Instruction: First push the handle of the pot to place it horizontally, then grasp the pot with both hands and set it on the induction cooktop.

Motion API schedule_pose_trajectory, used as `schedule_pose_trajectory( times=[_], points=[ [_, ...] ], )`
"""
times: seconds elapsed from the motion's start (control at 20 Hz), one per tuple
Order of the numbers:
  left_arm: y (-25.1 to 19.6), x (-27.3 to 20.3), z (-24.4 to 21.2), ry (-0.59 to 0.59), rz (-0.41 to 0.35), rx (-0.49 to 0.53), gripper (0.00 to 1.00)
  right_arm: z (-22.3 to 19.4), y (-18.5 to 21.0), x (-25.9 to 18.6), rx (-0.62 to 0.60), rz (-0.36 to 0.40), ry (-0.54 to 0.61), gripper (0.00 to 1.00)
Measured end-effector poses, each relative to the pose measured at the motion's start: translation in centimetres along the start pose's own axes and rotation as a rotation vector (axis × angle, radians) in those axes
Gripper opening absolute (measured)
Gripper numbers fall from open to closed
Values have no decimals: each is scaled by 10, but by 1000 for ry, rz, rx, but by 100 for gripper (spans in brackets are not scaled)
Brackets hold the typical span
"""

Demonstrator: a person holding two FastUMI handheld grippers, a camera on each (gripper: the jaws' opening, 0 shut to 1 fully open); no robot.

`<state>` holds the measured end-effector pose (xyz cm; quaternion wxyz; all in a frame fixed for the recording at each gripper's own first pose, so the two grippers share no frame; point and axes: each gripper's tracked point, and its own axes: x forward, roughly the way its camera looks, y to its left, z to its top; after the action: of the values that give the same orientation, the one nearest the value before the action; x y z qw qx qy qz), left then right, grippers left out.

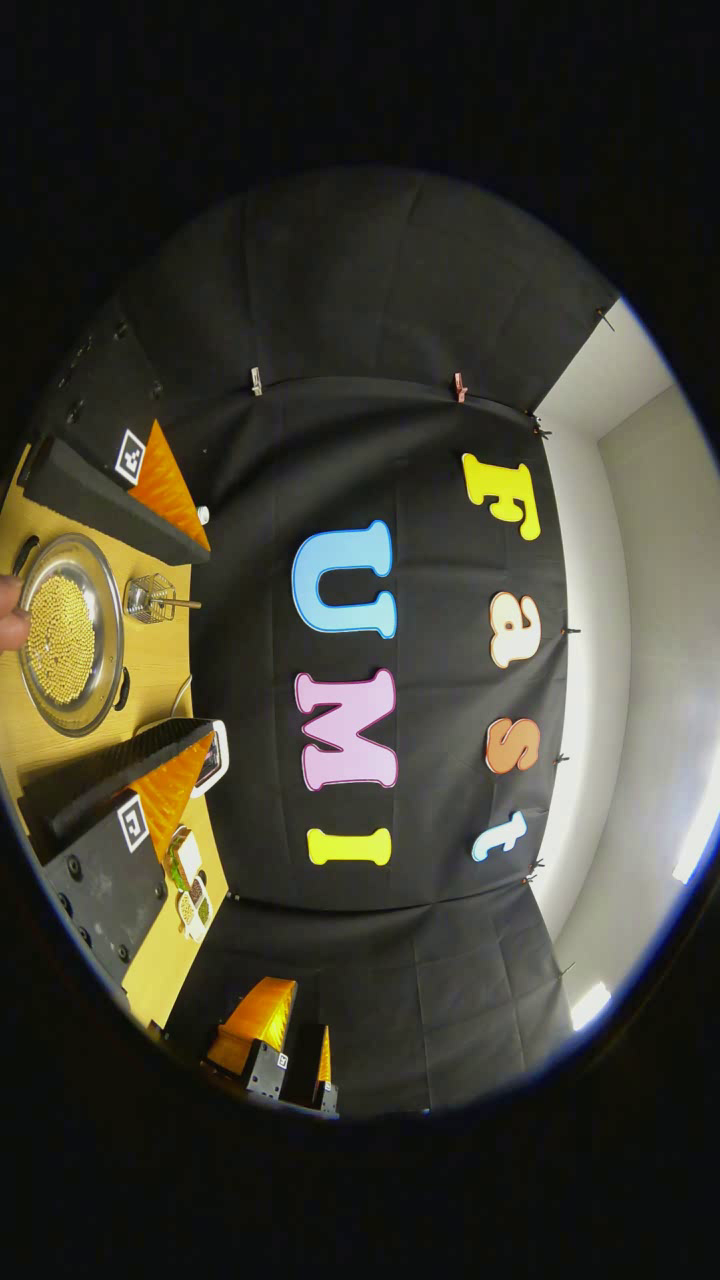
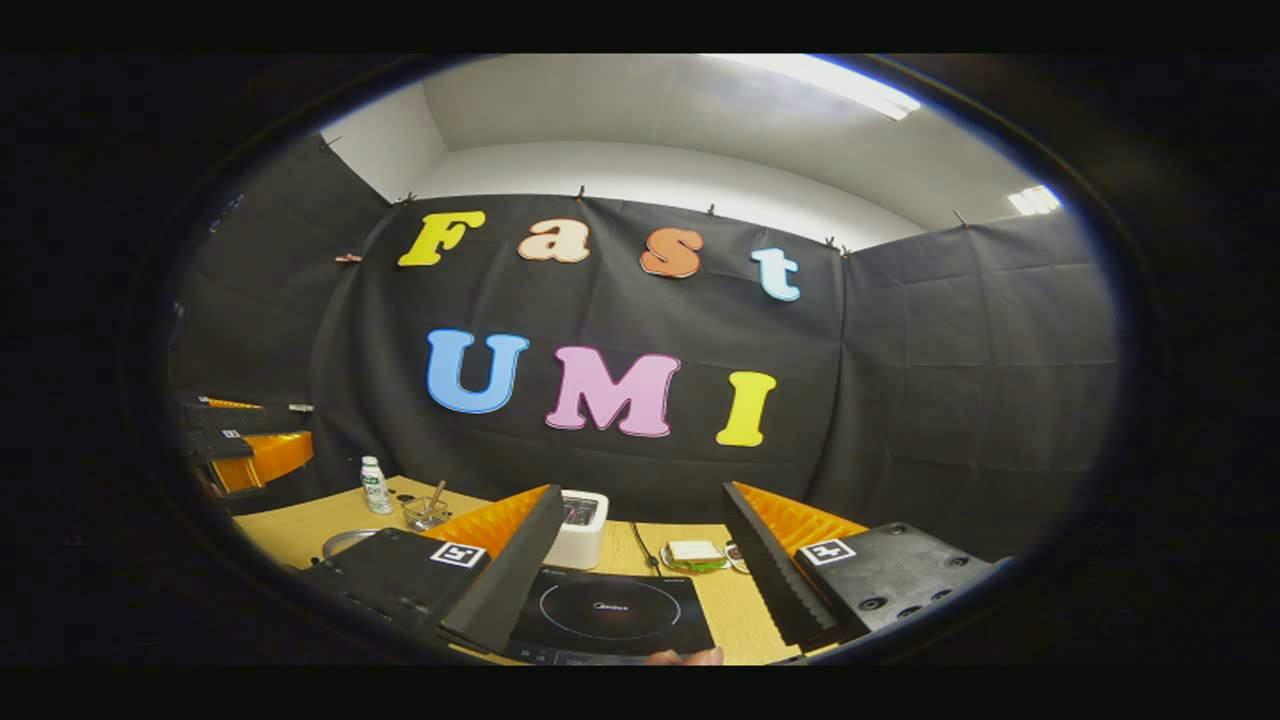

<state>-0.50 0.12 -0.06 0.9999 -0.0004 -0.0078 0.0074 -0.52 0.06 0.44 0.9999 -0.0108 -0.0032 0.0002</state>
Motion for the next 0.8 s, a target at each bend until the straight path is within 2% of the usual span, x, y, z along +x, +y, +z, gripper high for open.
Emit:
schedule_pose_trajectory(
  times=[0.5,0.55,0.7,0.75,0.8],
  points=[
    [-9,-3,7,-32,-25,2,95,1,-1,0,-7,-3,0,98],
    [-10,-4,9,-37,-26,-1,82,1,-2,0,-10,-3,-1,98],
    [-21,-10,13,-48,-100,7,41,1,-2,0,-16,-3,0,98],
    [-24,-11,11,-47,-114,17,36,0,-1,-1,-17,-2,1,98],
    [-23,-11,9,-37,-125,21,22,0,-1,-1,-18,-3,1,98]
  ],
)
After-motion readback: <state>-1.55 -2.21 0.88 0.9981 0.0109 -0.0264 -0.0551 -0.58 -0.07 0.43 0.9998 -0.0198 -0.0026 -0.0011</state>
